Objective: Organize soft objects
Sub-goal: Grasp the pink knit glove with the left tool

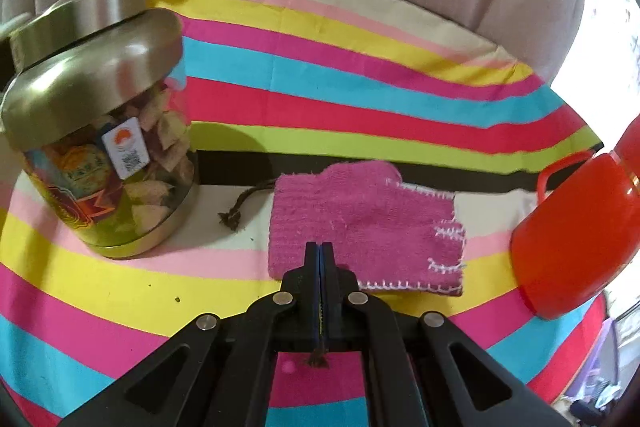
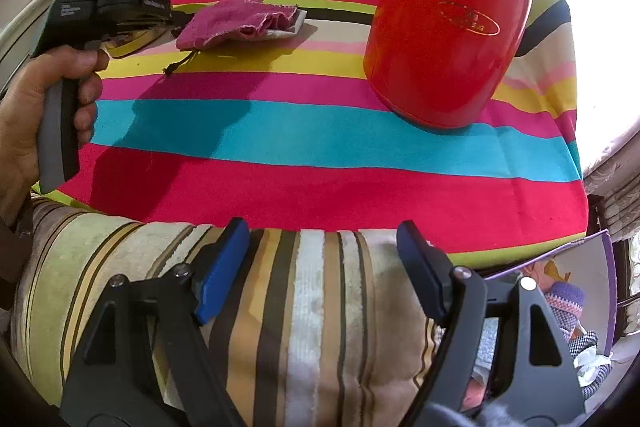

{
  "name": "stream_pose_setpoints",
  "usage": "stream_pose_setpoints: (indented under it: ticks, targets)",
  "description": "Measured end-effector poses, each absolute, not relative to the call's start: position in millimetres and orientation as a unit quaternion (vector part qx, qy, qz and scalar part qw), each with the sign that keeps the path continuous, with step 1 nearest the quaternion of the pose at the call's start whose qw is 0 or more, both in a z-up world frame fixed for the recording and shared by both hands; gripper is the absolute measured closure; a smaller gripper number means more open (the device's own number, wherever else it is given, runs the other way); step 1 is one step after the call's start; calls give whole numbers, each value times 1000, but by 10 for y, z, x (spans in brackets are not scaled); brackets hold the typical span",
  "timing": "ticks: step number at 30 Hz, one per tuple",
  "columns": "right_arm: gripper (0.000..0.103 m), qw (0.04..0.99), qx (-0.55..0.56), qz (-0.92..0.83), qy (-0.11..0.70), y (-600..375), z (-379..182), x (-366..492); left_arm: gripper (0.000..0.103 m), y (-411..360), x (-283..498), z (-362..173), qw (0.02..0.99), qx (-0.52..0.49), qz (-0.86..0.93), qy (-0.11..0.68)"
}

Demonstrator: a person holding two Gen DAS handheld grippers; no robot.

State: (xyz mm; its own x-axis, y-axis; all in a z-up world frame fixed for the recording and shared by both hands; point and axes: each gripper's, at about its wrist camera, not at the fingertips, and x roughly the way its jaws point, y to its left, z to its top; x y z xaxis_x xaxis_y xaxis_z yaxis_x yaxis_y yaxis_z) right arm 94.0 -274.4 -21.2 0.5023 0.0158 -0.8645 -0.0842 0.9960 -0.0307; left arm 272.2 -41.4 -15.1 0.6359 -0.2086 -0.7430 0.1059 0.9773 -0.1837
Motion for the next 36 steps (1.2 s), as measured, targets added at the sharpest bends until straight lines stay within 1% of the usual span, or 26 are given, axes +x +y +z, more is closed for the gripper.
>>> stream_pose_setpoints:
  ticks: [3, 5, 7, 9, 10, 11, 13, 14, 15, 17, 19, 20, 21, 23, 25, 29, 33, 36]
  targets:
    - [24, 866, -38, 27, 498, -2734, -213, 937, 95, -344, 2830, -219, 893, -69, -75, 438]
    - [24, 866, -41, 25, 498, -2729, -214, 940, 87, -328, 2881, -309, 884, -83, -84, 453]
    - [24, 866, -43, 24, 498, -2720, -214, 938, 82, -358, 2972, -416, 877, -78, -81, 467]
    - [24, 866, -45, 22, 498, -2712, -217, 943, 75, -399, 2963, -403, 881, -69, -89, 460]
    - [24, 865, -46, 22, 498, -2711, -218, 946, 67, -417, 2963, -398, 880, -67, -96, 460]
    - [24, 865, -48, 21, 499, -2705, -221, 953, 61, -423, 2964, -403, 881, -65, -100, 459]
    - [23, 865, -53, 19, 499, -2693, -226, 962, 59, -459, 2955, -415, 886, -41, -89, 453]
    - [23, 864, -57, 17, 500, -2685, -228, 968, 56, -465, 2963, -437, 889, -21, -69, 452]
    - [23, 864, -60, 16, 500, -2681, -228, 973, 56, -438, 2974, -457, 890, -16, -57, 452]
    - [23, 863, -64, 15, 502, -2672, -225, 986, 52, -382, 2988, -467, 891, -35, -60, 449]
    - [23, 859, -66, 17, 507, -2664, -216, 1019, 52, -358, 3009, -501, 887, -46, -73, 454]
    - [23, 855, -66, 22, 514, -2657, -215, 1070, 62, -385, 3006, -501, 889, -29, -78, 450]
    - [23, 852, -65, 25, 520, -2656, -213, 1120, 67, -397, 3001, -499, 890, -23, -82, 449]
    - [23, 852, -54, 31, 521, -2684, -170, 1221, 74, -399, 2950, -488, 889, -24, -86, 450]
    - [23, 857, -44, 28, 512, -2718, -85, 1325, 76, -360, 2836, -424, 890, -24, -90, 447]
    - [23, 870, -41, 28, 491, -2702, 73, 1574, 76, -193, 2503, -160, 892, -33, -93, 441]
    - [23, 870, -56, 55, 487, -2546, 78, 1884, 76, 43, 2151, 32, 893, -50, -83, 440]
    - [23, 870, -80, 82, 480, -2363, 71, 2159, 76, 243, 1909, 72, 888, -69, -69, 449]
